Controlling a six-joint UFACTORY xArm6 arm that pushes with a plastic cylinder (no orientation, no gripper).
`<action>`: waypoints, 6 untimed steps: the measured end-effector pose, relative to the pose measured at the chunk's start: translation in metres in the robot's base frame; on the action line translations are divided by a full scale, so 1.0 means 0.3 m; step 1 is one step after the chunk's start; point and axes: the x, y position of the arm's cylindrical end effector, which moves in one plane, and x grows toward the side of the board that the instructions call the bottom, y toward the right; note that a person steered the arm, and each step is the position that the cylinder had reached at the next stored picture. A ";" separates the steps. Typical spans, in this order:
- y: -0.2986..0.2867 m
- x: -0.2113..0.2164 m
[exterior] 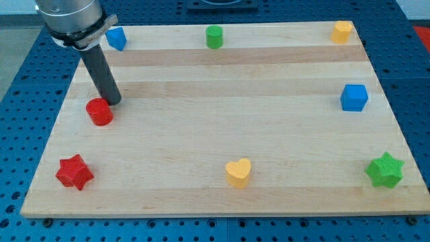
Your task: Move red circle towards the red star
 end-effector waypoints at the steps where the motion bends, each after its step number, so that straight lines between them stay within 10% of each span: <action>1: -0.019 -0.012; 6: -0.088 0.103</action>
